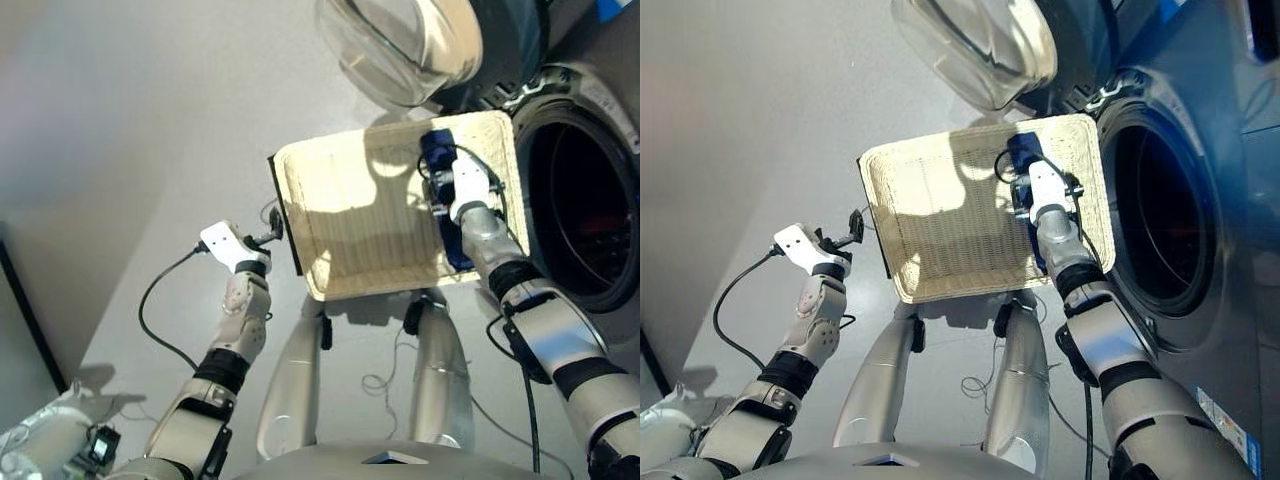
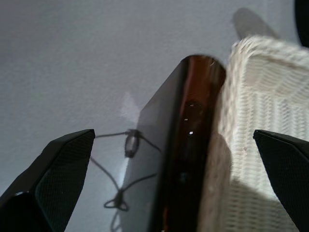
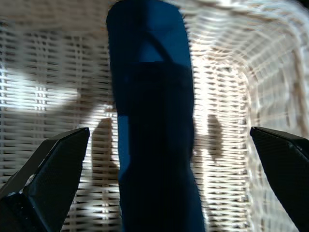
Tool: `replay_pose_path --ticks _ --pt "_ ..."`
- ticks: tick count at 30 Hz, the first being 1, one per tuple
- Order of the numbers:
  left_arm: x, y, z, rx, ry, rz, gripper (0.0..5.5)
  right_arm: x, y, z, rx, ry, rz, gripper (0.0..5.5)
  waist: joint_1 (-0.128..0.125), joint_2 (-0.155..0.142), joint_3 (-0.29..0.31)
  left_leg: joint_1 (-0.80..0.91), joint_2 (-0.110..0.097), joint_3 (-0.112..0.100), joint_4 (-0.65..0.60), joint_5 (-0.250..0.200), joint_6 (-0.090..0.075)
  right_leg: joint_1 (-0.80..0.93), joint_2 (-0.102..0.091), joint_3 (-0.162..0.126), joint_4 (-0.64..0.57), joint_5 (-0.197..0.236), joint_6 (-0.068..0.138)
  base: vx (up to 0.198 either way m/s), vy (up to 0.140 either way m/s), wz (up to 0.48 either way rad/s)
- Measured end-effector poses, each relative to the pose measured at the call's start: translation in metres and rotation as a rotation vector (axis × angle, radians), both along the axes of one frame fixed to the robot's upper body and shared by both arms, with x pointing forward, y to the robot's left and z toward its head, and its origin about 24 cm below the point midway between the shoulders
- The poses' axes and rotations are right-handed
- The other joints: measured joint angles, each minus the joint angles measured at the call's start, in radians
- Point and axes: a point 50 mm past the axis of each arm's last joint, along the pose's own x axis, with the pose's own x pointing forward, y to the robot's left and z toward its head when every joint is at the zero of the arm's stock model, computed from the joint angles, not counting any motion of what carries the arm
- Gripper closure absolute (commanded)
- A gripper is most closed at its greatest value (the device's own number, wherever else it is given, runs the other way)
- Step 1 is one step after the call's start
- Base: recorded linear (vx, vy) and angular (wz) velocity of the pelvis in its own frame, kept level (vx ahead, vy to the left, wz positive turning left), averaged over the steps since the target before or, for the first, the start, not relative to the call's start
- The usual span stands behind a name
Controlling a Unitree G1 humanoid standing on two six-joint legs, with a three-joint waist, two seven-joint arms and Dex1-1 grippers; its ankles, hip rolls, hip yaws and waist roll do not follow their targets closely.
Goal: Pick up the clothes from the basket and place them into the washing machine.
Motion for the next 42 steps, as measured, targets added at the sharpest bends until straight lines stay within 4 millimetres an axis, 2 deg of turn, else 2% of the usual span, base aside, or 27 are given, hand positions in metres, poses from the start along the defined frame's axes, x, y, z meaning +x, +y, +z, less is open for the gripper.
replay_pose_path --ticks 7,9,13,14,15,21,23,24,28,29,32,38,42 --pt "0.01 -0.008 0.019 0.0 -0.054 -0.008 0.0 0.01 -0.012 0.039 0.011 -0.096 -0.036 0.0 -0.002 0.021 0.089 -0.09 0.002 0.001 0.047 -0.003 -0.005 -0.115 -0.002 0.018 0.084 -0.025 -0.023 0.0 0.0 0.0" --pt "0.012 -0.013 0.023 0.004 -0.065 -0.023 0.0 0.011 -0.008 0.046 0.015 -0.134 -0.008 0.0 -0.008 0.02 0.094 -0.119 0.007 -0.001 0.067 -0.009 -0.013 -0.139 0.001 0.021 0.099 -0.029 -0.028 0.0 0.0 0.0" --pt "0.014 -0.018 0.026 0.008 -0.075 -0.039 0.0 0.013 -0.003 0.053 0.018 -0.16 0.015 0.0 -0.015 0.019 0.096 -0.15 0.01 -0.001 0.091 -0.012 -0.016 -0.17 0.003 0.023 0.118 -0.032 -0.031 0.0 0.0 0.0" --pt "0.013 -0.018 0.025 0.008 -0.072 -0.038 0.0 0.013 -0.002 0.055 0.018 -0.168 0.022 1.49 -0.016 0.019 0.096 -0.159 0.011 -0.001 0.097 -0.012 -0.017 -0.179 0.003 0.023 0.122 -0.032 -0.031 0.0 0.0 0.0" --pt "0.013 -0.019 0.025 0.009 -0.07 -0.039 0.0 0.014 0.0 0.057 0.019 -0.173 0.038 5.5 -0.017 0.019 0.096 -0.168 0.011 -0.002 0.102 -0.013 -0.018 -0.189 0.003 0.025 0.128 -0.032 -0.031 0.0 0.0 0.0" --pt "0.013 -0.019 0.024 0.013 -0.066 -0.038 0.0 0.017 0.024 0.059 0.038 -0.182 0.099 5.5 -0.013 0.013 0.104 -0.185 0.012 -0.015 0.111 -0.018 -0.025 -0.208 0.004 0.026 0.134 -0.032 -0.032 0.0 0.0 0.0" --pt "0.013 -0.018 0.024 0.013 -0.067 -0.037 0.0 0.017 0.024 0.059 0.039 -0.181 0.093 5.5 -0.013 0.013 0.104 -0.183 0.011 -0.02 0.112 -0.017 -0.024 -0.204 0.005 0.026 0.134 -0.032 -0.032 0.0 0.0 0.0" --pt "0.013 -0.018 0.024 0.013 -0.067 -0.037 0.0 0.017 0.023 0.058 0.04 -0.179 0.092 5.5 -0.013 0.013 0.104 -0.182 0.011 -0.021 0.112 -0.014 -0.019 -0.202 0.006 0.025 0.133 -0.032 -0.032 0.0 0.0 0.0" --pt "0.014 -0.018 0.024 0.014 -0.066 -0.034 0.0 0.016 0.019 0.052 0.052 -0.157 0.062 5.5 -0.01 0.011 0.106 -0.145 0.012 -0.021 0.102 -0.013 -0.02 -0.161 0.012 0.023 0.121 -0.028 -0.039 0.0 0.0 0.0" --pt "0.014 -0.017 0.024 0.013 -0.063 -0.031 0.0 0.015 0.016 0.047 0.065 -0.143 0.036 5.5 -0.007 0.01 0.107 -0.12 0.013 -0.02 0.086 -0.01 -0.025 -0.135 0.014 0.021 0.106 -0.023 -0.046 0.0 0.0 0.0" --pt "0.014 -0.012 0.019 0.01 -0.044 -0.011 0.0 0.008 0.002 0.026 0.083 -0.1 -0.03 5.5 -0.007 0.01 0.108 -0.033 0.013 -0.023 0.046 -0.003 -0.035 -0.047 0.014 0.004 0.072 -0.021 -0.045 0.0 0.0 0.0" --pt "0.004 0.001 0.002 0.005 0.01 0.039 0.0 -0.011 -0.014 -0.01 0.121 -0.061 -0.13 5.5 -0.011 0.01 0.106 0.14 0.02 -0.027 -0.036 0.003 -0.03 0.122 0.02 -0.014 0.014 -0.029 -0.027 0.033 -0.007 -0.041" --pt "-0.007 0.009 -0.013 0.01 0.056 0.062 0.0 -0.024 -0.024 -0.031 0.012 -0.039 -0.214 5.5 -0.016 0.01 0.083 0.211 0.028 -0.031 -0.075 0.005 -0.029 0.196 0.029 -0.027 -0.024 -0.03 -0.019 0.057 0.003 -0.028"
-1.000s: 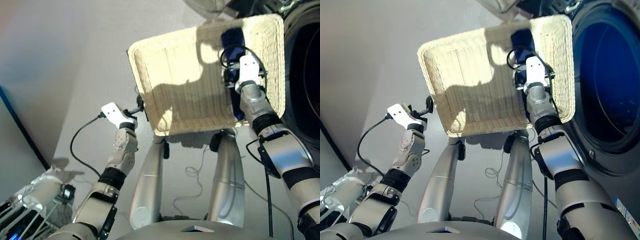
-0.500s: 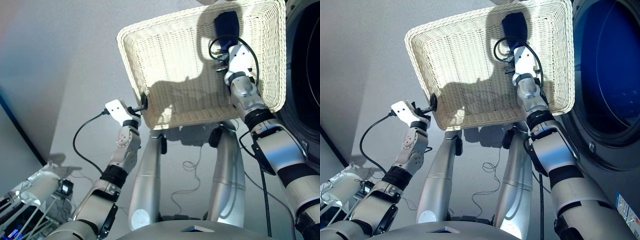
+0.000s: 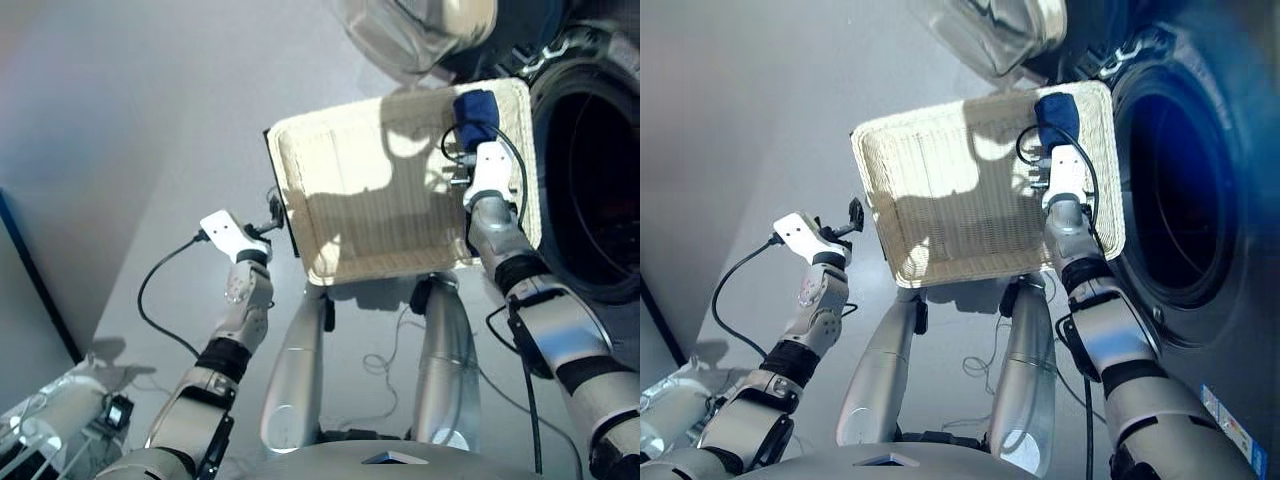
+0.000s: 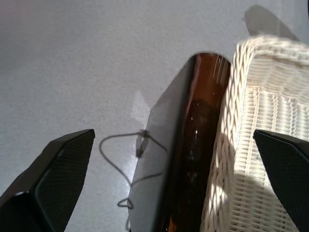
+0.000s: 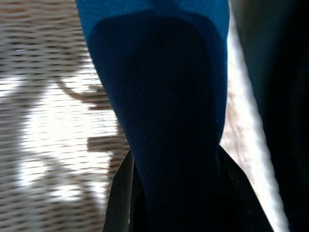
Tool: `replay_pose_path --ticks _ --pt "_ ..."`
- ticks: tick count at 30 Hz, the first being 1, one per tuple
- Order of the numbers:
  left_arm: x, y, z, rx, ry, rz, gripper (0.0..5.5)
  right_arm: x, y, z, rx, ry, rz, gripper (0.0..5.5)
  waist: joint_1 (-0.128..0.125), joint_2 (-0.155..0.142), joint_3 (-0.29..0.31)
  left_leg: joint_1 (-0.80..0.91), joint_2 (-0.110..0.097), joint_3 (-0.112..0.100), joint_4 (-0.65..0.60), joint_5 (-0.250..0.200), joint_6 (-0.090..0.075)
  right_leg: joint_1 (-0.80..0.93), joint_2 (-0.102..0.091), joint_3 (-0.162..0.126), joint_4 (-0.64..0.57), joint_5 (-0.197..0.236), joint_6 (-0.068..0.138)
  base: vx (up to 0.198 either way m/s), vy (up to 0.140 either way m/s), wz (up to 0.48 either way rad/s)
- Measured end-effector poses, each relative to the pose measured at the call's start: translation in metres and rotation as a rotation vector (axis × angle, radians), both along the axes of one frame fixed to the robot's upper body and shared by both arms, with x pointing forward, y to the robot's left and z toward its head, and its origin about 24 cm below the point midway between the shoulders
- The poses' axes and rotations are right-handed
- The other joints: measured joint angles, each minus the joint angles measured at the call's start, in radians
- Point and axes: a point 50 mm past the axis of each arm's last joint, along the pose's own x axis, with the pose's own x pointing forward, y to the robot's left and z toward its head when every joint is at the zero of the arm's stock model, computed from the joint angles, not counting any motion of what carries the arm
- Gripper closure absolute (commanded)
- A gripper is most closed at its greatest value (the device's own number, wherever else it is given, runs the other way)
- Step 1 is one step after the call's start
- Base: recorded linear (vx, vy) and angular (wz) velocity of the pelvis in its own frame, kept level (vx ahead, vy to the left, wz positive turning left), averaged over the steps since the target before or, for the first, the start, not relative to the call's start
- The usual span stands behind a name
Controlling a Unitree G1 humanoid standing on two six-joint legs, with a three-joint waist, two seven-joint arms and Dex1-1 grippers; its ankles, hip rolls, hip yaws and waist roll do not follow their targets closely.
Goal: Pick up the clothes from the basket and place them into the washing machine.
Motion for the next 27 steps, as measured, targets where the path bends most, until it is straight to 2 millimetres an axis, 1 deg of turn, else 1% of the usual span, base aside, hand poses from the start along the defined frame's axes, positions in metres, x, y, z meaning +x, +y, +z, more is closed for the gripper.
replay_pose_path --ticks 1,3,6,8,9,10,13,15,16,19,21,23,24,25,26,27 --pt "-0.003 0.002 -0.003 0.011 0.011 0.007 0.0 -0.003 -0.002 -0.005 -0.046 0.01 -0.016 5.5 0.001 0.0 -0.001 0.024 0.003 0.001 -0.011 0.0 0.0 0.024 0.004 -0.001 -0.012 0.001 0.002 0.0 0.0 0.0" --pt "-0.007 0.005 -0.01 0.014 0.037 0.021 0.0 -0.01 -0.008 -0.014 -0.097 0.033 -0.068 5.5 0.001 0.001 -0.027 0.046 0.004 0.001 -0.02 -0.001 0.002 0.05 0.007 -0.005 -0.026 0.003 0.006 0.0 0.0 0.0" --pt "-0.012 0.009 -0.015 0.029 0.056 0.04 0.0 -0.016 -0.022 -0.018 -0.121 0.05 -0.181 5.5 -0.001 0.004 -0.05 0.079 0.005 0.002 -0.032 0.0 0.004 0.085 0.008 -0.007 -0.041 0.004 0.01 0.0 0.0 0.0" --pt "-0.014 0.01 -0.018 0.03 0.068 0.049 0.0 -0.019 -0.034 -0.017 -0.137 0.053 -0.258 5.5 0.001 0.006 -0.076 0.079 0.005 0.003 -0.031 -0.001 0.005 0.087 0.009 -0.007 -0.048 0.007 0.013 0.0 0.0 0.0" --pt "-0.016 0.011 -0.02 0.03 0.076 0.052 0.0 -0.02 -0.039 -0.016 -0.148 0.055 -0.29 5.5 0.001 0.007 -0.086 0.079 0.005 0.004 -0.031 -0.001 0.006 0.088 0.01 -0.006 -0.053 0.005 0.018 0.0 0.0 0.0" --pt "-0.018 0.011 -0.022 0.03 0.083 0.055 0.0 -0.022 -0.043 -0.015 -0.153 0.056 -0.319 5.5 0.0 0.007 -0.091 0.079 0.005 0.005 -0.031 -0.001 0.006 0.088 0.01 -0.005 -0.055 0.006 0.018 0.0 0.0 0.0" --pt "-0.022 0.013 -0.025 0.032 0.096 0.061 0.0 -0.025 -0.065 -0.008 -0.168 0.072 -0.433 5.5 0.0 0.015 -0.097 0.072 0.004 0.008 -0.031 -0.003 0.012 0.081 0.01 -0.001 -0.056 0.008 0.02 0.0 0.0 0.0" --pt "-0.027 0.014 -0.029 0.032 0.11 0.064 0.0 -0.029 -0.082 0.0 -0.201 0.085 -0.508 5.5 0.002 0.02 -0.106 0.053 0.003 0.011 -0.03 -0.002 0.013 0.059 0.01 0.003 -0.056 0.012 0.019 0.0 0.0 0.0" --pt "-0.029 0.015 -0.031 0.033 0.116 0.065 0.0 -0.03 -0.089 0.006 -0.21 0.08 -0.535 5.5 0.003 0.022 -0.108 0.041 0.002 0.014 -0.03 -0.001 0.013 0.048 0.01 0.005 -0.058 0.018 0.014 0.0 0.0 0.0" --pt "-0.033 0.016 -0.035 0.035 0.128 0.06 0.0 -0.032 -0.114 0.033 -0.255 0.047 -0.613 5.5 0.004 0.025 -0.109 0.007 -0.001 0.035 -0.03 0.003 0.014 0.009 0.014 0.026 -0.075 0.042 0.017 0.0 0.0 0.0" --pt "-0.032 0.016 -0.034 0.036 0.12 0.051 0.0 -0.035 -0.127 0.047 -0.289 0.03 -0.665 5.5 0.004 0.026 -0.109 -0.011 -0.002 0.039 -0.03 0.005 0.016 -0.007 0.016 0.033 -0.09 0.055 0.019 0.029 -0.017 -0.032" --pt "-0.031 0.015 -0.032 0.035 0.116 0.05 0.0 -0.033 -0.127 0.053 -0.311 0.027 -0.684 5.5 0.003 0.026 -0.109 -0.025 -0.004 0.049 -0.029 0.004 0.021 -0.024 0.015 0.04 -0.092 0.057 0.023 0.06 -0.048 -0.057" --pt "-0.031 0.015 -0.033 0.035 0.117 0.05 0.0 -0.032 -0.127 0.056 -0.318 0.027 -0.686 5.5 0.007 0.026 -0.108 -0.031 -0.005 0.057 -0.029 0.005 0.021 -0.034 0.018 0.049 -0.093 0.063 0.022 0.0 0.0 0.0" --pt "-0.031 0.015 -0.032 0.035 0.114 0.05 0.0 -0.029 -0.126 0.064 -0.327 0.013 -0.688 5.5 0.006 0.024 -0.106 -0.041 -0.006 0.062 -0.025 0.003 0.023 -0.047 0.017 0.056 -0.092 0.061 0.027 -0.042 -0.051 -0.132" --pt "-0.029 0.016 -0.03 0.037 0.108 0.051 0.0 -0.026 -0.126 0.073 -0.359 -0.001 -0.688 5.5 0.005 0.023 -0.105 -0.057 -0.007 0.066 -0.022 0.003 0.024 -0.066 0.018 0.064 -0.091 0.061 0.03 -0.039 -0.057 -0.099" --pt "-0.027 0.015 -0.027 0.036 0.098 0.051 0.0 -0.024 -0.124 0.077 -0.381 -0.017 -0.69 5.5 0.001 0.021 -0.101 -0.071 -0.007 0.068 -0.016 0.002 0.024 -0.078 0.019 0.067 -0.091 0.064 0.03 -0.038 -0.059 -0.072"
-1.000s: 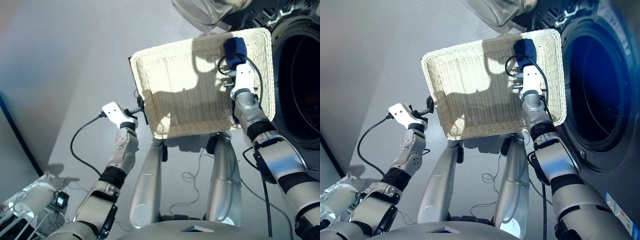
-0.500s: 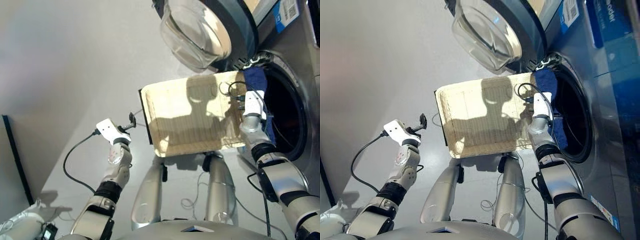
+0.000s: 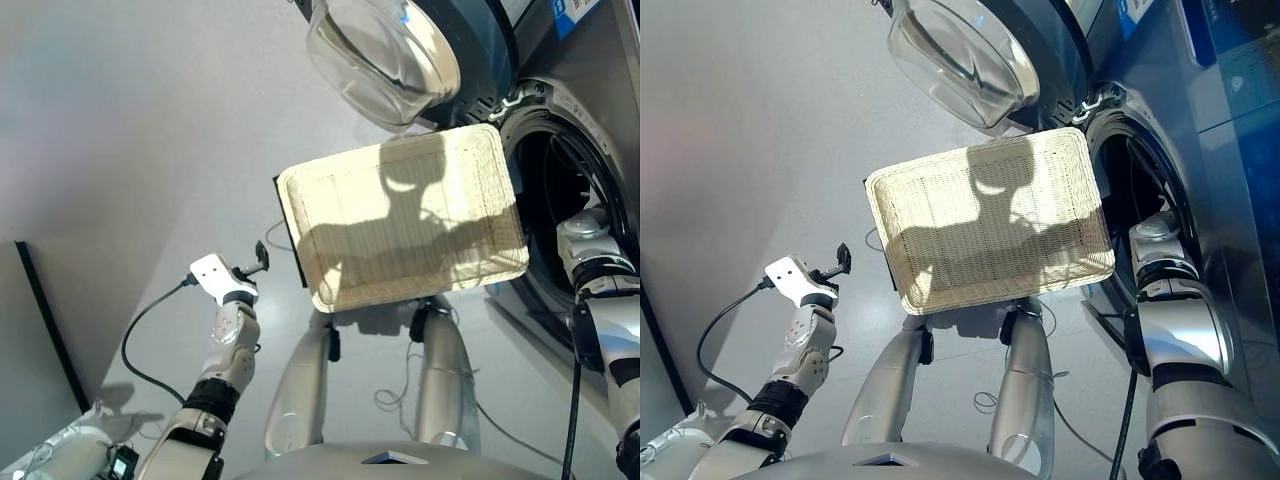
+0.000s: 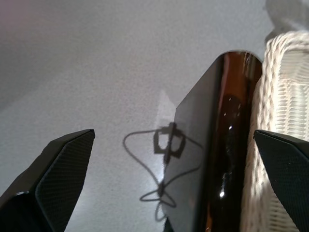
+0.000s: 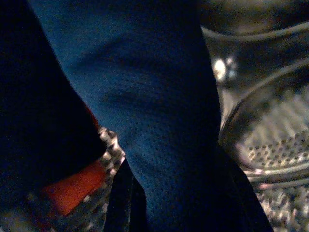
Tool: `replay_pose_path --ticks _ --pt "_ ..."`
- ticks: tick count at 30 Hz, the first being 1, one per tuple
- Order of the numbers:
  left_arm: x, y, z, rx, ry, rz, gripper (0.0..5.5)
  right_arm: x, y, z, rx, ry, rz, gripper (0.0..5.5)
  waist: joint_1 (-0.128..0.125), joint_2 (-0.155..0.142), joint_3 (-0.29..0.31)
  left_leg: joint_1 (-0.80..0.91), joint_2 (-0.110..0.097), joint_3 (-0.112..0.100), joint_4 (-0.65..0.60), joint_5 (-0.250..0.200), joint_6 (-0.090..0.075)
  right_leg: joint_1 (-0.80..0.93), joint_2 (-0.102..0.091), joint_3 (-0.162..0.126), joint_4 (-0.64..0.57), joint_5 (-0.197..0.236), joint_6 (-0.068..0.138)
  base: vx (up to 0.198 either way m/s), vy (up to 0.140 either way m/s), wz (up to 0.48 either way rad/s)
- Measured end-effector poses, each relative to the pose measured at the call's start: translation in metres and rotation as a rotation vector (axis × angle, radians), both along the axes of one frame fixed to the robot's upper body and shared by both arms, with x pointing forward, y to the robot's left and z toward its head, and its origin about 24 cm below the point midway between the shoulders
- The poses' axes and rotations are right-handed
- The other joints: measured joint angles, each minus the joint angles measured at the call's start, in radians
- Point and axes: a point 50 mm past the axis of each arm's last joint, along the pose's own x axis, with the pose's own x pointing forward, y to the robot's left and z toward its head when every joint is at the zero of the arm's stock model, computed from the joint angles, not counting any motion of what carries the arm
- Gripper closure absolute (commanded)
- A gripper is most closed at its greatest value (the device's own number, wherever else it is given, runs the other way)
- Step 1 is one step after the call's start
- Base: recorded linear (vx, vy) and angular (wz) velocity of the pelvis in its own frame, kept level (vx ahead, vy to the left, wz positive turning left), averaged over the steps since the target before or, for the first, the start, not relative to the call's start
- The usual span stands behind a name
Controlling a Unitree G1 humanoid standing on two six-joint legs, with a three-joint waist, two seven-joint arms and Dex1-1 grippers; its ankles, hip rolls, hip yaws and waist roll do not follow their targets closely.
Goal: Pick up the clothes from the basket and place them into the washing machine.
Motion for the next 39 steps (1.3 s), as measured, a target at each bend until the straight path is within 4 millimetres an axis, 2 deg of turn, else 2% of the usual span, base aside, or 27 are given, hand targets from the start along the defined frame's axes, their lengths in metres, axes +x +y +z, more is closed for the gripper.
replay_pose_path --ticks 5,6,7,11,14,17,21,24,27,30,34,36,39 --pt "0.021 -0.009 0.029 -0.011 -0.105 -0.01 0.0 0.008 0.006 0.047 -0.096 -0.135 -0.02 5.5 -0.024 -0.034 0.103 -0.06 0.002 0.012 0.042 -0.004 0.0 -0.05 0.005 0.017 0.002 0.022 -0.007 -0.025 -0.055 -0.033" --pt "0.024 -0.01 0.033 -0.013 -0.115 -0.009 0.0 0.008 0.006 0.055 -0.122 -0.159 -0.026 3.97 -0.028 -0.04 0.122 -0.071 0.003 0.011 0.05 -0.006 0.001 -0.057 0.006 0.016 0.004 0.023 -0.009 0.0 0.0 0.0" --pt "0.025 -0.01 0.034 -0.014 -0.116 -0.004 0.0 0.008 0.006 0.061 -0.146 -0.171 -0.034 0.0 -0.031 -0.046 0.127 -0.086 0.003 0.011 0.054 -0.006 0.001 -0.071 0.006 0.016 0.004 0.026 -0.011 0.0 0.0 0.0" --pt "0.027 -0.012 0.036 -0.027 -0.12 0.009 0.0 0.011 0.012 0.071 -0.153 -0.209 -0.011 0.0 -0.046 -0.051 0.144 -0.097 0.004 0.007 0.058 -0.006 -0.002 -0.076 0.007 0.012 0.002 0.032 -0.018 0.0 0.0 0.0" --pt "0.03 -0.013 0.04 -0.033 -0.134 0.014 0.0 0.016 0.028 0.076 -0.168 -0.265 0.106 0.0 -0.053 -0.051 0.144 -0.094 0.006 0.006 0.057 -0.006 -0.002 -0.073 0.009 0.01 0.001 0.036 -0.02 0.0 0.0 0.0" --pt "0.03 -0.013 0.04 -0.032 -0.133 0.011 0.0 0.022 0.036 0.066 -0.113 -0.261 0.22 0.0 -0.056 -0.051 0.143 -0.076 0.007 -0.001 0.057 -0.006 -0.002 -0.051 0.009 0.006 0.001 0.036 -0.02 0.0 0.0 0.0" --pt "0.026 -0.006 0.032 -0.02 -0.108 0.019 0.0 0.031 0.054 0.031 0.032 -0.178 0.374 0.0 -0.065 -0.058 0.139 -0.033 0.01 -0.01 0.056 -0.008 -0.002 0.009 0.01 -0.011 -0.015 0.031 -0.013 0.0 0.0 0.0" --pt "0.02 0.002 0.017 -0.006 -0.05 0.039 0.0 0.037 0.08 -0.002 0.082 -0.071 0.485 0.0 -0.063 -0.072 0.12 -0.007 0.014 -0.012 0.043 -0.009 -0.001 0.039 0.014 -0.016 -0.034 0.033 -0.011 0.0 0.0 0.0" --pt "0.012 0.013 -0.006 0.011 0.05 0.063 0.0 0.036 0.107 -0.039 0.146 0.037 0.586 0.0 -0.06 -0.078 0.106 0.035 0.019 -0.02 0.031 -0.006 -0.006 0.091 0.02 -0.029 -0.056 0.036 -0.014 0.038 0.021 -0.015" --pt "0.001 0.019 -0.027 0.056 0.15 0.073 0.0 0.025 0.123 -0.079 0.221 0.13 0.644 0.0 -0.041 -0.077 0.08 0.082 0.024 -0.038 0.01 -0.005 -0.009 0.15 0.023 -0.051 -0.078 0.038 -0.015 0.001 0.044 0.065" --pt "-0.011 0.026 -0.043 0.087 0.222 0.077 0.0 0.012 0.14 -0.113 0.287 0.222 0.708 0.0 -0.036 -0.077 0.066 0.146 0.019 -0.059 -0.001 -0.006 -0.008 0.228 0.015 -0.074 -0.091 0.029 -0.005 -0.013 0.049 0.098" --pt "-0.018 0.027 -0.05 0.103 0.252 0.066 0.0 0.004 0.144 -0.126 0.346 0.233 0.726 0.0 -0.024 -0.078 0.036 0.167 0.015 -0.062 -0.016 -0.003 -0.003 0.249 0.012 -0.076 -0.101 0.025 0.002 0.054 0.08 0.064" --pt "-0.032 0.029 -0.064 0.143 0.317 0.048 0.0 -0.015 0.147 -0.156 0.443 0.29 0.727 0.0 -0.015 -0.077 0.024 0.245 0.014 -0.065 -0.036 -0.005 0.0 0.329 0.01 -0.085 -0.12 0.018 0.013 0.061 0.082 0.011"
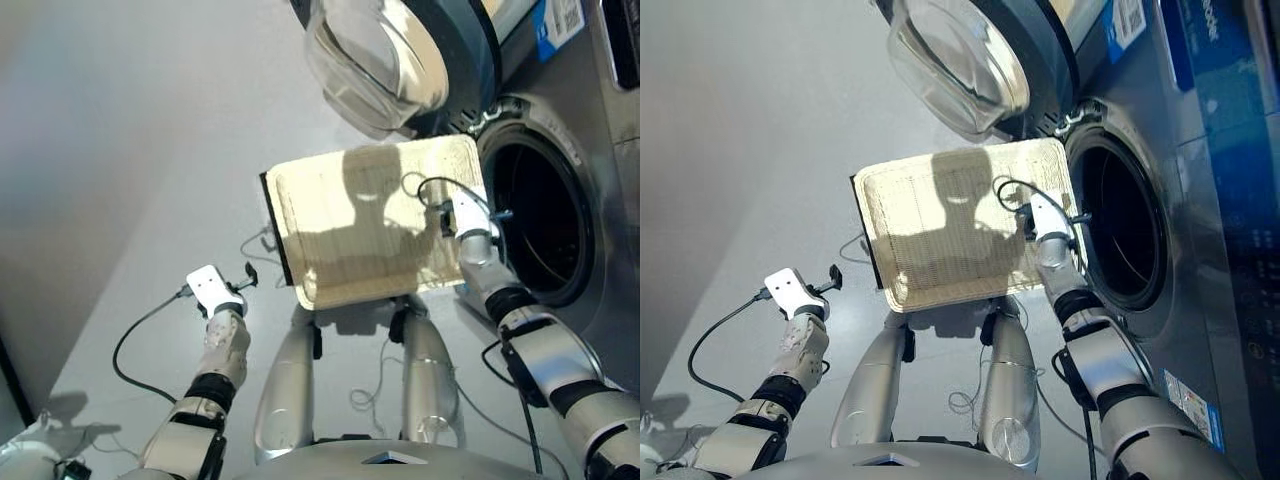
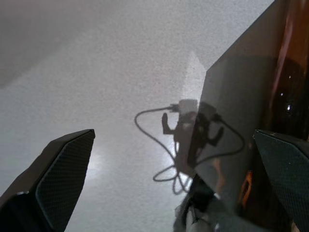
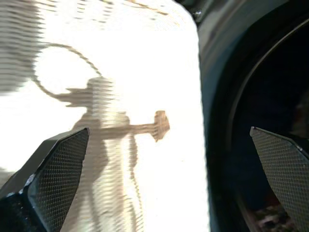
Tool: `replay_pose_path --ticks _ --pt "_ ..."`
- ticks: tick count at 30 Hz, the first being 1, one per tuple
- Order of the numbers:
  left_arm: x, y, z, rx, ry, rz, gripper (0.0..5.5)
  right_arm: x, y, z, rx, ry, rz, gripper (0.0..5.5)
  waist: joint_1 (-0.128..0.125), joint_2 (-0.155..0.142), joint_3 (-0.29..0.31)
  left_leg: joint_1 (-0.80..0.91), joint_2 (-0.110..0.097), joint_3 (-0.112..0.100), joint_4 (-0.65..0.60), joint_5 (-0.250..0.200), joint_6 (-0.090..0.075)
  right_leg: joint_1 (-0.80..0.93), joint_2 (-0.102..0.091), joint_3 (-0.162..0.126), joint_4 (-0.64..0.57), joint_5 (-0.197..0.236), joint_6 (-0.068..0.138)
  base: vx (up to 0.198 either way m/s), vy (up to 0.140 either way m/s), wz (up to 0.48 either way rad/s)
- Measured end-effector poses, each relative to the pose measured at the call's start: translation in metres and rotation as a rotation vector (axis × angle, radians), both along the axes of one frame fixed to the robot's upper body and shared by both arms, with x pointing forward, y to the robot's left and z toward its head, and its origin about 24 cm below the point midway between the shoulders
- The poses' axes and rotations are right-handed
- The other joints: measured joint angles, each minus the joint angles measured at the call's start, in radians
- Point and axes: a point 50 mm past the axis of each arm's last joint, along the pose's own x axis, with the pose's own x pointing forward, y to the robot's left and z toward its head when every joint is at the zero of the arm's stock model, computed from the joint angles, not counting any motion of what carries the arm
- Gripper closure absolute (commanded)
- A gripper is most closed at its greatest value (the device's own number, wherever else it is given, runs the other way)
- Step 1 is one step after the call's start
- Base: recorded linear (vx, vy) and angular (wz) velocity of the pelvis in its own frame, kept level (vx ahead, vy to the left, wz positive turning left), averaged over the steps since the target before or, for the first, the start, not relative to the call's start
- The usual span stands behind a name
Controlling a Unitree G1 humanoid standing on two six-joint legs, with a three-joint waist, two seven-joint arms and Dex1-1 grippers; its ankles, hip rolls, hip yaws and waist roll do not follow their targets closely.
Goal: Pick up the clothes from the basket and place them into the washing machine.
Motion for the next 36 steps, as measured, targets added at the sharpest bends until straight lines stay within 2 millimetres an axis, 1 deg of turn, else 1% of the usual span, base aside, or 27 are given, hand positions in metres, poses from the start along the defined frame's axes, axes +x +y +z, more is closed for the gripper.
replay_pose_path --ticks 2,6,8,10,11,12,15,17,18,20,21,22,23,24,25,26,27,29,30,32,34,36 --pt "-0.013 0.002 -0.012 0.016 0.062 -0.002 0.0 -0.015 0.003 -0.02 0.03 0.059 0.002 0.0 0.001 -0.002 -0.032 0.03 0.0 -0.002 -0.016 0.0 0.001 0.034 0.0 -0.006 -0.017 -0.001 0.004 0.081 0.067 0.023" --pt "-0.035 0.004 -0.03 0.051 0.172 -0.033 0.0 -0.048 0.002 -0.054 0.073 0.166 0.001 0.0 -0.001 -0.007 -0.049 0.123 0.003 -0.005 -0.039 -0.005 0.004 0.14 0.006 -0.016 -0.061 0.002 0.01 0.073 0.06 -0.001" --pt "-0.047 0.004 -0.039 0.093 0.23 -0.07 0.0 -0.068 0.002 -0.072 0.118 0.23 -0.028 0.0 -0.002 -0.012 -0.076 0.159 0.006 -0.003 -0.049 -0.01 0.006 0.184 0.012 -0.017 -0.092 0.008 0.015 0.093 0.05 -0.06" --pt "-0.059 0.003 -0.046 0.141 0.286 -0.117 0.0 -0.092 0.004 -0.091 0.16 0.301 -0.039 0.0 -0.008 -0.02 -0.096 0.204 0.009 0.0 -0.065 -0.012 0.005 0.233 0.019 -0.019 -0.121 0.014 0.018 0.08 0.045 -0.066" --pt "-0.064 0.003 -0.05 0.16 0.32 -0.139 0.0 -0.099 0.004 -0.096 0.195 0.321 -0.059 0.0 -0.005 -0.024 -0.101 0.231 0.01 0.003 -0.071 -0.014 0.006 0.264 0.021 -0.019 -0.139 0.019 0.02 0.052 0.029 -0.062" --pt "-0.071 0.003 -0.054 0.172 0.348 -0.152 0.0 -0.111 0.004 -0.104 0.214 0.351 -0.072 0.0 -0.015 -0.028 -0.115 0.246 0.01 0.005 -0.078 -0.017 0.007 0.28 0.022 -0.018 -0.15 0.021 0.023 0.082 0.042 -0.06" --pt "-0.091 0.003 -0.066 0.204 0.448 -0.203 0.0 -0.137 0.003 -0.119 0.251 0.425 -0.079 0.0 -0.031 -0.043 -0.15 0.289 0.009 0.011 -0.094 -0.021 0.012 0.338 0.026 -0.018 -0.204 0.039 0.029 0.067 0.036 -0.054" --pt "-0.1 0.001 -0.071 0.221 0.487 -0.26 0.0 -0.16 0.001 -0.13 0.266 0.485 -0.087 0.0 -0.034 -0.055 -0.171 0.311 0.009 0.02 -0.094 -0.028 0.012 0.373 0.03 -0.012 -0.242 0.056 0.032 0.076 0.027 -0.121" --pt "-0.107 0.0 -0.074 0.227 0.512 -0.282 0.0 -0.17 0.001 -0.134 0.276 0.511 -0.092 0.0 -0.03 -0.059 -0.18 0.331 0.009 0.025 -0.094 -0.035 0.012 0.403 0.033 -0.01 -0.266 0.063 0.033 0.0 0.0 0.0" --pt "-0.117 0.0 -0.077 0.236 0.545 -0.312 0.0 -0.185 -0.001 -0.14 0.29 0.55 -0.11 0.0 -0.035 -0.061 -0.21 0.346 0.009 0.033 -0.095 -0.043 0.013 0.422 0.034 -0.007 -0.283 0.068 0.033 0.076 0.015 -0.106" --pt "-0.118 0.0 -0.078 0.24 0.549 -0.322 0.0 -0.192 -0.003 -0.143 0.299 0.562 -0.128 0.0 -0.041 -0.061 -0.213 0.357 0.009 0.033 -0.095 -0.045 0.013 0.436 0.035 -0.007 -0.291 0.07 0.034 0.086 0.0 -0.103" --pt "-0.119 0.0 -0.078 0.248 0.556 -0.339 0.0 -0.199 -0.004 -0.145 0.32 0.58 -0.15 0.0 -0.041 -0.062 -0.213 0.376 0.01 0.039 -0.095 -0.049 0.012 0.451 0.036 -0.001 -0.291 0.07 0.035 0.07 -0.012 -0.155" --pt "-0.123 0.0 -0.079 0.253 0.567 -0.352 0.0 -0.204 -0.005 -0.147 0.339 0.587 -0.168 0.0 -0.042 -0.062 -0.22 0.391 0.011 0.05 -0.095 -0.054 0.013 0.461 0.038 0.009 -0.291 0.069 0.035 0.057 -0.011 -0.257" --pt "-0.127 0.0 -0.081 0.247 0.58 -0.361 0.0 -0.206 -0.006 -0.147 0.358 0.586 -0.18 0.0 -0.042 -0.062 -0.228 0.405 0.012 0.059 -0.096 -0.058 0.014 0.471 0.038 0.017 -0.292 0.069 0.036 0.035 -0.004 -0.199" --pt "-0.13 -0.001 -0.082 0.256 0.592 -0.379 0.0 -0.213 -0.008 -0.149 0.377 0.596 -0.198 0.0 -0.052 -0.061 -0.234 0.418 0.012 0.058 -0.096 -0.06 0.014 0.484 0.038 0.017 -0.292 0.066 0.038 0.0 0.0 0.0" --pt "-0.132 -0.001 -0.082 0.263 0.599 -0.388 0.0 -0.215 -0.008 -0.15 0.39 0.597 -0.204 0.0 -0.056 -0.062 -0.24 0.425 0.012 0.059 -0.096 -0.062 0.014 0.491 0.038 0.017 -0.292 0.065 0.039 0.0 0.0 0.0" --pt "-0.131 -0.001 -0.082 0.268 0.601 -0.395 0.0 -0.223 -0.009 -0.152 0.401 0.613 -0.218 0.0 -0.058 -0.063 -0.245 0.432 0.012 0.057 -0.096 -0.064 0.016 0.499 0.038 0.015 -0.291 0.065 0.039 0.0 0.0 0.0" --pt "-0.134 -0.001 -0.083 0.266 0.609 -0.395 0.0 -0.238 -0.01 -0.155 0.407 0.645 -0.235 0.0 -0.058 -0.063 -0.264 0.443 0.014 0.054 -0.098 -0.066 0.016 0.514 0.038 0.012 -0.291 0.063 0.039 0.0 0.0 0.0" --pt "-0.135 0.0 -0.083 0.265 0.613 -0.39 0.0 -0.244 -0.011 -0.157 0.408 0.663 -0.246 0.0 -0.058 -0.063 -0.271 0.446 0.014 0.054 -0.101 -0.07 0.012 0.517 0.038 0.012 -0.292 0.062 0.039 0.0 0.0 0.0" --pt "-0.143 0.003 -0.087 0.252 0.658 -0.364 0.0 -0.254 -0.013 -0.161 0.414 0.711 -0.292 0.0 -0.058 -0.062 -0.274 0.459 0.02 0.055 -0.102 -0.072 0.015 0.53 0.038 0.012 -0.291 0.063 0.039 0.093 -0.023 -0.008" --pt "-0.149 0.005 -0.089 0.244 0.689 -0.353 0.0 -0.263 -0.015 -0.164 0.415 0.744 -0.323 0.0 -0.057 -0.061 -0.276 0.482 0.021 0.054 -0.102 -0.075 0.014 0.552 0.039 0.011 -0.292 0.06 0.036 0.087 -0.003 0.0" --pt "-0.156 0.006 -0.091 0.238 0.719 -0.353 0.0 -0.267 -0.015 -0.165 0.413 0.771 -0.33 0.0 -0.056 -0.058 -0.289 0.494 0.022 0.055 -0.103 -0.076 0.014 0.567 0.039 0.011 -0.292 0.058 0.036 0.031 -0.002 -0.005"
